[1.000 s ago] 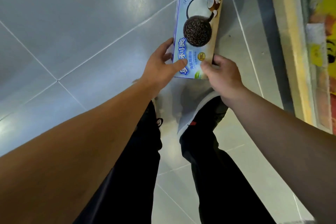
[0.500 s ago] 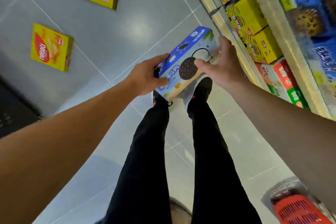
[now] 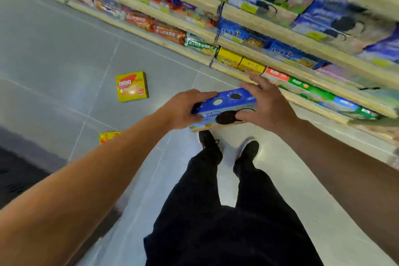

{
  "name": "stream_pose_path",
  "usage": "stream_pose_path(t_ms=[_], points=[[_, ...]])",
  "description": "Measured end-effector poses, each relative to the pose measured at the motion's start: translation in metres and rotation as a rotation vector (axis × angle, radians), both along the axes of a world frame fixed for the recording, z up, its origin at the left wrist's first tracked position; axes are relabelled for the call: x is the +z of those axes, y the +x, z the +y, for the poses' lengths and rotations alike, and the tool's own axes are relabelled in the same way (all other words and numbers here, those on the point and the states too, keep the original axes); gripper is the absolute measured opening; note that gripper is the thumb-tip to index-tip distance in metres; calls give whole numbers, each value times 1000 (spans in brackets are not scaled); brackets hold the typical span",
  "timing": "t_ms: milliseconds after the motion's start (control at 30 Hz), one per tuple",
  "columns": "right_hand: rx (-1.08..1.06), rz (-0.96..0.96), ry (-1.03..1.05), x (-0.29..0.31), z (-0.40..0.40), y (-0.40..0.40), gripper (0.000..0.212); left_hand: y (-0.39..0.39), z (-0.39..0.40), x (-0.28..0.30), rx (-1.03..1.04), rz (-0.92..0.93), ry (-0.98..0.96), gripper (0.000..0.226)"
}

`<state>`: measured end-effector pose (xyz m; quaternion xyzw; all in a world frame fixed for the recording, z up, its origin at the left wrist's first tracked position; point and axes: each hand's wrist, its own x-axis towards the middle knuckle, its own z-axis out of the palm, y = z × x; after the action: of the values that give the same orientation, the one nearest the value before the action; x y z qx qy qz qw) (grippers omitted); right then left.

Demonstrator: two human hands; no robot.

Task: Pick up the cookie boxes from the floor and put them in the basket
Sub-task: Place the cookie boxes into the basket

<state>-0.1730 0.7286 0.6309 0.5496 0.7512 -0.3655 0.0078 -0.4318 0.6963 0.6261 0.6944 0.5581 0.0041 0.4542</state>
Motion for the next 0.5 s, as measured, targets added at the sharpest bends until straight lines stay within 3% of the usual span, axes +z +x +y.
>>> stream_pose_path(t_ms=[267,500], points=[[-342,-123,95,73,-117,99,73,104,-11,62,-448,-30,145,71],[-699,-159,208,120,-274,197,64,241,-97,87,-528,-131,324,71]])
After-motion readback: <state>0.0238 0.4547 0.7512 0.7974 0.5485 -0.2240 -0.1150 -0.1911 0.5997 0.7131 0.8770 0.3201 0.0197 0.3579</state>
